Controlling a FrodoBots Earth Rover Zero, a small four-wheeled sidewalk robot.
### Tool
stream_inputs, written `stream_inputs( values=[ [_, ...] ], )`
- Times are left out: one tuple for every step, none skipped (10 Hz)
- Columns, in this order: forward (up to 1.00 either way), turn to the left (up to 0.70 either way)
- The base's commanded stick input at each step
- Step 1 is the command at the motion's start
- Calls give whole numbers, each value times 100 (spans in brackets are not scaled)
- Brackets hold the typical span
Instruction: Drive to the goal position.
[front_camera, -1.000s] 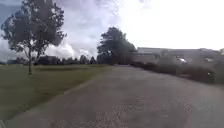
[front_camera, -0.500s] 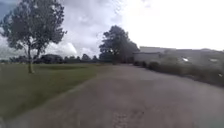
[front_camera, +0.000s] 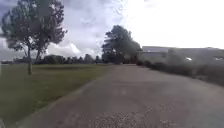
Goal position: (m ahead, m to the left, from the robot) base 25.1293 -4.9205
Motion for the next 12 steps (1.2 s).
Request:
stream_inputs(
  values=[
    [70, -24],
    [70, -24],
    [70, -24],
    [70, -22],
    [70, -20],
    [70, -4],
    [70, -2],
    [70, 0],
    [70, 0],
    [70, 0],
    [70, 0],
    [70, -1]
  ],
)
